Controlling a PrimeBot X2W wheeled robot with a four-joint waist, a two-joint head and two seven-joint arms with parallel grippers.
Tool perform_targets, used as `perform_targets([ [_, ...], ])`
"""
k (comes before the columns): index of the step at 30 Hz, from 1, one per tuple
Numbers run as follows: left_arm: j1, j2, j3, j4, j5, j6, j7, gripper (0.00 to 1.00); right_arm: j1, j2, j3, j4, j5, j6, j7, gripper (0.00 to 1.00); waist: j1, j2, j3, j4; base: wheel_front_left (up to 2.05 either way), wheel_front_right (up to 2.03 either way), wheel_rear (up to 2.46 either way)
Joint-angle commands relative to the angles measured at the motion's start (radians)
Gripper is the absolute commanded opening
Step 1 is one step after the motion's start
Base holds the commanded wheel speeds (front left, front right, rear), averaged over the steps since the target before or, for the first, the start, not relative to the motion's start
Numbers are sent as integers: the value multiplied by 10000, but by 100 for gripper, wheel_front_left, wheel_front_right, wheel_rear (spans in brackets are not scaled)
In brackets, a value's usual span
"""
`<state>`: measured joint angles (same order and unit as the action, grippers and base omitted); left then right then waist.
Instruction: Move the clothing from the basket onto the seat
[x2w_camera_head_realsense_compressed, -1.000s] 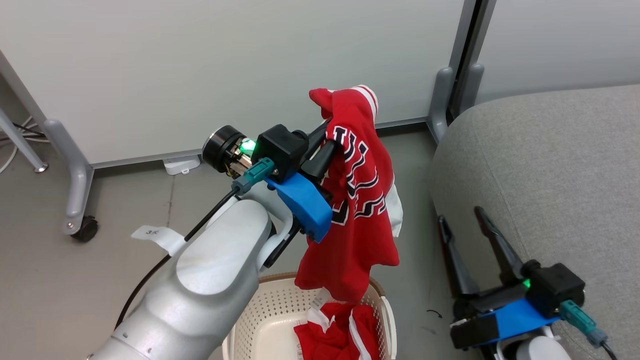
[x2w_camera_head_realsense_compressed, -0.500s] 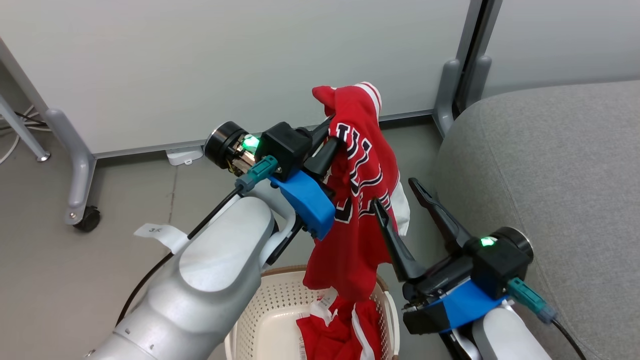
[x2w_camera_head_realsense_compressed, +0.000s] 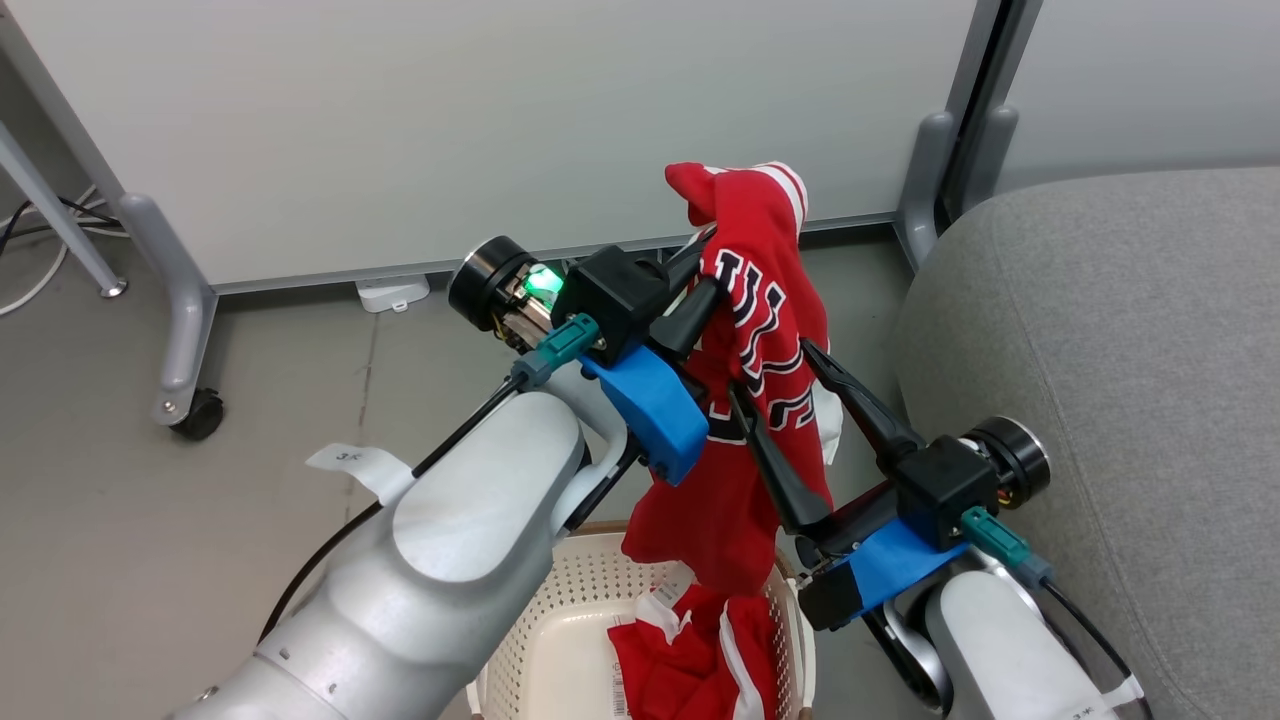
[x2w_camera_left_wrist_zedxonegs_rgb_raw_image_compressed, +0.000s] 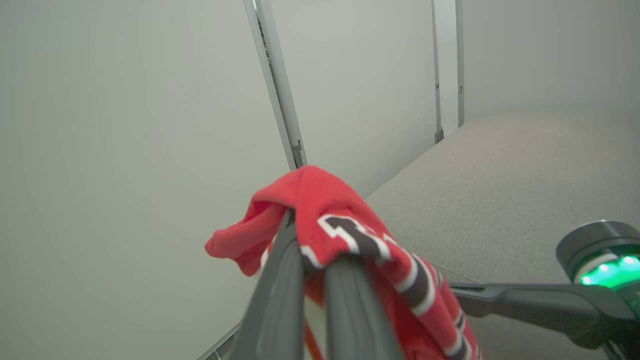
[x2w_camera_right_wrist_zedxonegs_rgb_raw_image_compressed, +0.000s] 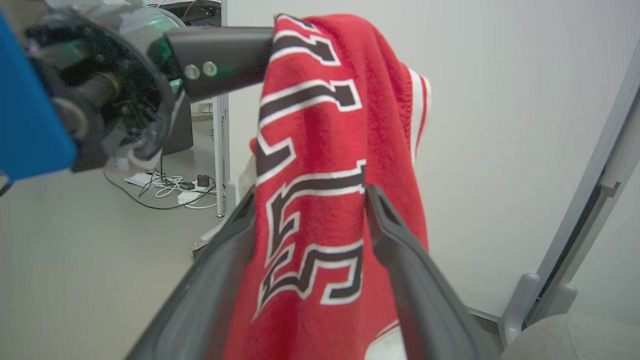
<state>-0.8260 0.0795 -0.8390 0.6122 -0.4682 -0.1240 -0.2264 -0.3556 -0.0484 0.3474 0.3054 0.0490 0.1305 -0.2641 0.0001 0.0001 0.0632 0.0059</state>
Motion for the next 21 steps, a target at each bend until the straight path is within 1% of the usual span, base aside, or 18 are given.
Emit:
perform_targets([
  [1,-177,-36,-19,-16,-56,17,-60,0,-132,-36,-80,89,11,5,-7,100,-1,-1,17,36,0,0,0],
  [5,-210,-107,-143,-46,-61,29,-78,0,-211,-36,-258,412,33,5,-7,100,-1,-1,65,114,0,0,0],
  [12,-161,-184,-406,-122,-147,25,-119,0,-511,-36,-97,1100,349,5,-7,100,-1,-1,91,216,0,0,0],
  [13,-153,-192,-430,-123,-162,25,-128,0,-540,-36,-88,1184,394,5,-7,42,-1,-1,88,231,0,0,0],
  [14,-144,-198,-462,-113,-167,24,-135,0,-563,-36,-71,1219,448,5,-7,0,-1,-1,84,245,0,0,0],
  [21,-121,-215,-561,12,-244,49,-159,0,-532,-36,-128,1293,607,5,-7,0,-1,-1,32,237,0,0,0],
])
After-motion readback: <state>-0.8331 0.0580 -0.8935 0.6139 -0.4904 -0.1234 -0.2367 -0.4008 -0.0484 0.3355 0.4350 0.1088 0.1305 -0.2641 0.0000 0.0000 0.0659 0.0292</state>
